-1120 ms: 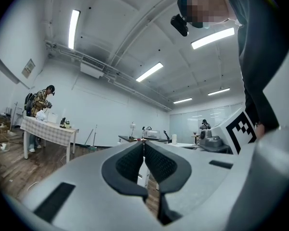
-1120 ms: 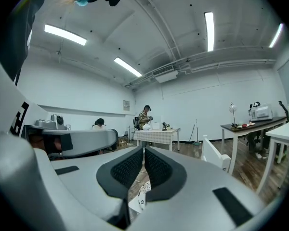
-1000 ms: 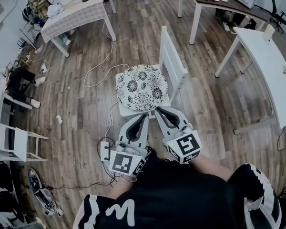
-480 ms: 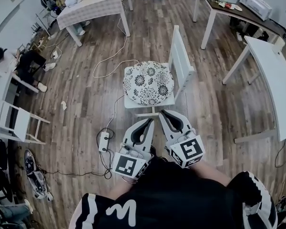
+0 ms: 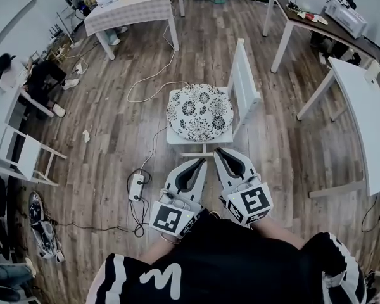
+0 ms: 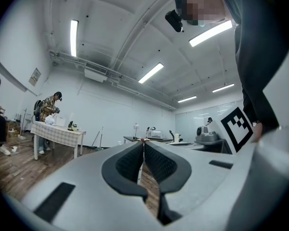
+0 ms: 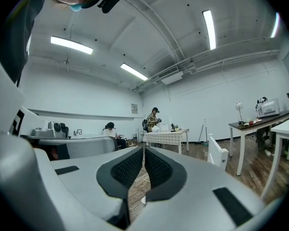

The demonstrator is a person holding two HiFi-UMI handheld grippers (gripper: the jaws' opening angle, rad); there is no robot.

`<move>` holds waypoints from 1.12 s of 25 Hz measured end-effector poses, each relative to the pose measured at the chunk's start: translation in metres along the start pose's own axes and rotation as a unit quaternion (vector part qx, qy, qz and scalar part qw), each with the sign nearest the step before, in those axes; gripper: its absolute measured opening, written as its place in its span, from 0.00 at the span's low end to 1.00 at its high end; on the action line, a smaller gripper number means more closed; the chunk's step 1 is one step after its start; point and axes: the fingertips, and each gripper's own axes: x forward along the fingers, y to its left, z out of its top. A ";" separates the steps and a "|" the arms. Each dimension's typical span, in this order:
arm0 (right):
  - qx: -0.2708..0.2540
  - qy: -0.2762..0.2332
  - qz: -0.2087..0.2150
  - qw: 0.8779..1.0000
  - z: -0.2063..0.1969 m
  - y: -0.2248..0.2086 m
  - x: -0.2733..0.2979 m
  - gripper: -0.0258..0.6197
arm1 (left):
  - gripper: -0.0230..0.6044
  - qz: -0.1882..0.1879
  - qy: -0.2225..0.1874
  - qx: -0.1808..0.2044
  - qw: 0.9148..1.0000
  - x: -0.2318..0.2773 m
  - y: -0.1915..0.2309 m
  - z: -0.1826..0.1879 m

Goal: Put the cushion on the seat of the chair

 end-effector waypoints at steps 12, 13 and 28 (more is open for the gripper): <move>-0.009 0.016 -0.015 1.000 -0.006 0.030 -0.010 0.08 | 0.06 -0.003 -0.011 -0.016 1.000 -0.036 0.000 0.002; -0.009 0.017 -0.014 1.000 -0.005 0.036 -0.011 0.08 | 0.06 -0.001 -0.009 -0.016 1.000 -0.042 0.001 0.002; -0.005 0.010 -0.011 1.000 -0.014 0.145 -0.043 0.08 | 0.06 0.010 -0.012 -0.014 1.000 -0.157 0.001 0.012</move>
